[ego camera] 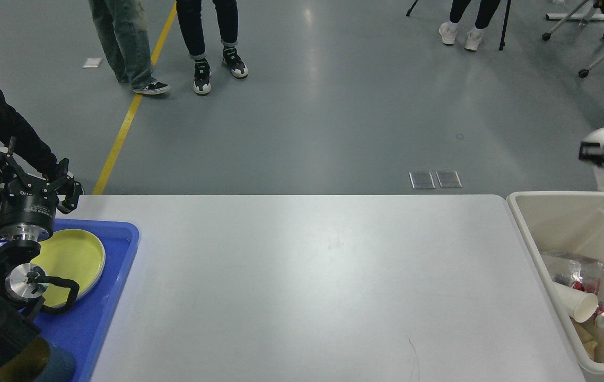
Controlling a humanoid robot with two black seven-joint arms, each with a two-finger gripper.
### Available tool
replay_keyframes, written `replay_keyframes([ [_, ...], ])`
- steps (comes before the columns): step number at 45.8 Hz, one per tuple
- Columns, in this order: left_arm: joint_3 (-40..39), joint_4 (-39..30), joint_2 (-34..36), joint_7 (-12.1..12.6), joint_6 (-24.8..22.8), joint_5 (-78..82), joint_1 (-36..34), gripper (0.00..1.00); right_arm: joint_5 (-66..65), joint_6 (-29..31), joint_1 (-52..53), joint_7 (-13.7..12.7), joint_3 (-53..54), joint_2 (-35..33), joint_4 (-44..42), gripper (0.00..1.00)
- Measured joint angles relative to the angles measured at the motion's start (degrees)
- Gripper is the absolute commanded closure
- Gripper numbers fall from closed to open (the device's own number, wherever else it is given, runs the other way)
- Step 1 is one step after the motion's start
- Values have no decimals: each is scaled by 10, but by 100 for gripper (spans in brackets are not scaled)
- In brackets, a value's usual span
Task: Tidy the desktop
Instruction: 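Lift the paper cup and drop it into the cream bin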
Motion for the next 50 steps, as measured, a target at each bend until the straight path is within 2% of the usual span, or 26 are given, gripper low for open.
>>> replay_keyframes([
  [5,0,0,0,0,0,0,0,4,19,-50,-107,0,10,35,-106,13],
  [8,0,0,0,0,0,0,0,4,38,-91,-172,0,12,58,-168,1],
  [9,0,0,0,0,0,0,0,4,45,-103,-190,0,13,65,-186,0],
  [14,0,0,-1,0,0,0,0,4,98,-151,-263,0,15,105,-264,0],
  [20,0,0,-1,0,0,0,0,4,180,-170,-306,0,37,133,-309,0],
  [29,0,0,0,0,0,0,0,4,239,-174,-352,0,182,140,-320,0],
  [34,0,0,0,0,0,0,0,4,242,-183,-380,-1,336,143,-322,0],
  [41,0,0,0,0,0,0,0,4,242,-210,-423,1,599,181,-318,0],
  [50,0,0,0,0,0,0,0,4,241,-214,-443,19,907,248,-284,0],
])
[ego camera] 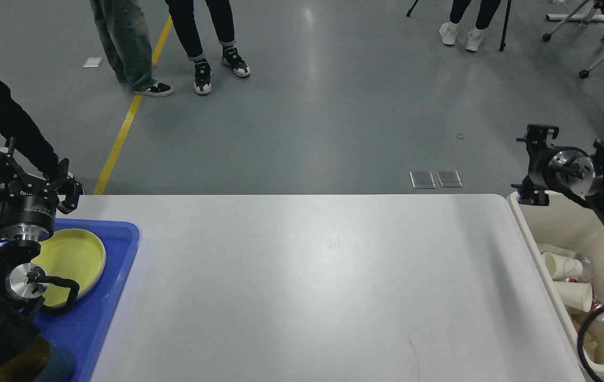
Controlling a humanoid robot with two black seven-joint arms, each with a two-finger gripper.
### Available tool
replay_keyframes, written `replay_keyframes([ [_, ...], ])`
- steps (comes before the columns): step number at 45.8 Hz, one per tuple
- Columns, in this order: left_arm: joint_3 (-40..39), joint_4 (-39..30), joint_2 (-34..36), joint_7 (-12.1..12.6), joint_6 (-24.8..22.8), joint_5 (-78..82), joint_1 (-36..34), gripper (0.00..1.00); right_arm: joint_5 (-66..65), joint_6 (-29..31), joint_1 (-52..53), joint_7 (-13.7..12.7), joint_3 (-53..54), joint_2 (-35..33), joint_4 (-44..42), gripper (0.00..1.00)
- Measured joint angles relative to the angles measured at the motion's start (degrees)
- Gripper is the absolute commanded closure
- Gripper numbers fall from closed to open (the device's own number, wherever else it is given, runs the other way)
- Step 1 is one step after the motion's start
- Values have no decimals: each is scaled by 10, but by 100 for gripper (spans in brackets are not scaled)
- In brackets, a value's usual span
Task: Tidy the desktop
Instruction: 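Lift the paper cup and drop it into the cream bin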
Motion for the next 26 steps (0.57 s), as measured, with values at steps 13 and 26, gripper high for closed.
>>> replay_keyframes([
  [13,0,0,0,0,0,0,0,4,0,6,-61,211,150,68,85,0],
  [26,0,0,0,0,0,0,0,4,1,7,-109,394,145,87,89,0],
])
